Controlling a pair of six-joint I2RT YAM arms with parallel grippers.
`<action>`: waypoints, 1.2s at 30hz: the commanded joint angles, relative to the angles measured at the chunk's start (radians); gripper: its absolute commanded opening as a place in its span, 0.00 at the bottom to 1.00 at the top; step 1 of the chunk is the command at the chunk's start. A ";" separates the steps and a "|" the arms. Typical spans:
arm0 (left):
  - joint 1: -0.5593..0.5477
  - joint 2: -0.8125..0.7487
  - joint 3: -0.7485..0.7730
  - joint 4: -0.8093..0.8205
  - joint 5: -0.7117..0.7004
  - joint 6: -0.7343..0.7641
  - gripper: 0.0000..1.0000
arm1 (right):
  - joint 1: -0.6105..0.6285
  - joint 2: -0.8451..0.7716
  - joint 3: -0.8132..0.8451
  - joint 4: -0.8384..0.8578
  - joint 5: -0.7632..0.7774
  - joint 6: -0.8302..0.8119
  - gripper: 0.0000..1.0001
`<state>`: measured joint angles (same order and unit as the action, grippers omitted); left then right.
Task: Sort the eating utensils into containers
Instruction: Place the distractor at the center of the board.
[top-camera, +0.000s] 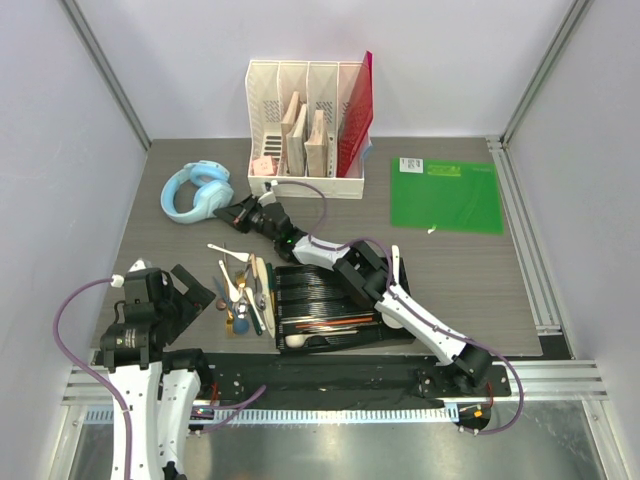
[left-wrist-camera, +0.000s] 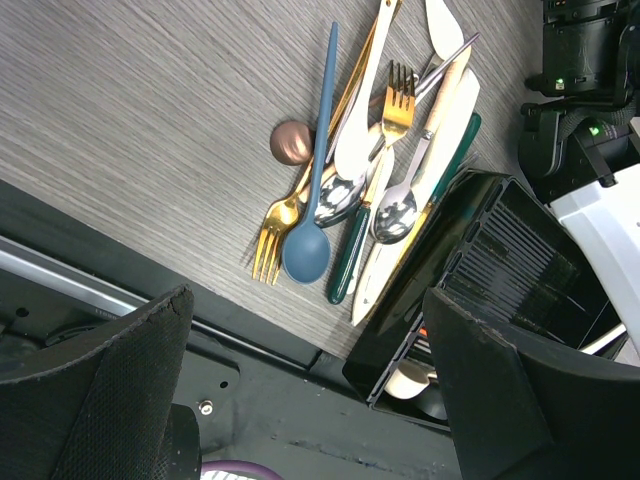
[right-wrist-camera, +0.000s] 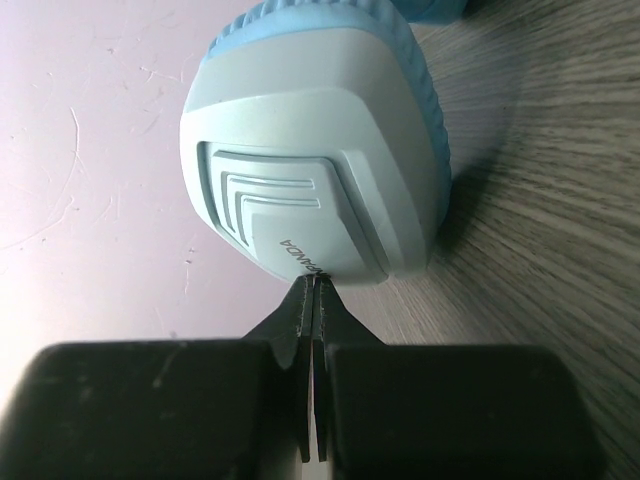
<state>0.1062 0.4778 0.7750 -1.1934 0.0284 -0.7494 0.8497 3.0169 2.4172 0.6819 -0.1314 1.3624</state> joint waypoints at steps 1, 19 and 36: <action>0.007 -0.002 -0.002 0.037 0.024 0.024 0.96 | -0.038 0.054 0.034 -0.077 0.001 0.015 0.03; 0.007 -0.048 0.007 0.023 -0.048 -0.019 0.97 | -0.055 -0.346 -0.462 0.064 -0.290 -0.098 0.48; 0.007 0.071 0.009 0.086 -0.114 -0.132 0.95 | -0.075 -0.964 -0.880 -0.388 -0.441 -0.395 0.47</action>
<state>0.1070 0.5117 0.7757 -1.1904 -0.0746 -0.8284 0.7765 2.2295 1.6157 0.5701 -0.5304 1.1458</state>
